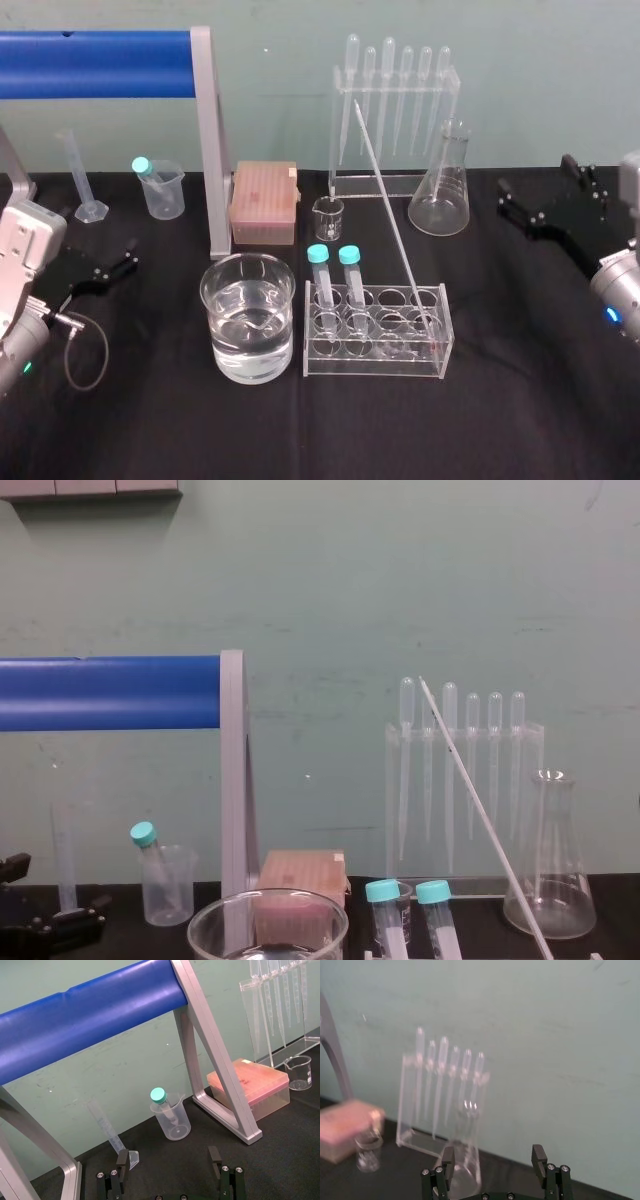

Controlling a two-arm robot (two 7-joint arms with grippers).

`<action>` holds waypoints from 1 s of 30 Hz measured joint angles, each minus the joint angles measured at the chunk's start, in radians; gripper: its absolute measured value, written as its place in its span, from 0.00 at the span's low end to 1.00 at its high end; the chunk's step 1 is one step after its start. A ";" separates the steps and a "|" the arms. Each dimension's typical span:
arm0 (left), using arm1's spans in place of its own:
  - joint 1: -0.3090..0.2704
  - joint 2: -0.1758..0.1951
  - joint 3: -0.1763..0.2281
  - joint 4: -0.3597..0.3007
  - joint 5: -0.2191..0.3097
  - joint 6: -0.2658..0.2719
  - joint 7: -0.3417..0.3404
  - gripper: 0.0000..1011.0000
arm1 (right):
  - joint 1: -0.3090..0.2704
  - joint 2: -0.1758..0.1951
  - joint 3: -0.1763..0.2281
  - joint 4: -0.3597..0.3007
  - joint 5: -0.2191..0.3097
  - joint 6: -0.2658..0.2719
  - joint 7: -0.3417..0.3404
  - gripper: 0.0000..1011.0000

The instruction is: Hold the thermometer with one hand and immerse one end into the beaker, then reinsert it into the test tube rack.

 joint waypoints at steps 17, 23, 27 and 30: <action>0.000 0.000 0.000 0.000 0.000 0.000 0.000 1.00 | -0.034 -0.027 0.088 -0.162 0.284 -0.013 0.291 0.99; 0.000 0.000 0.000 0.000 0.000 0.000 0.000 1.00 | -0.023 -0.038 0.056 -0.178 0.281 -0.007 0.366 0.99; 0.000 0.000 0.000 0.000 0.000 0.000 0.000 1.00 | 0.004 -0.054 0.033 -0.160 0.266 0.015 0.400 0.99; 0.000 0.000 0.000 0.000 0.000 0.000 0.000 1.00 | 0.019 -0.063 0.025 -0.148 0.258 0.025 0.412 0.99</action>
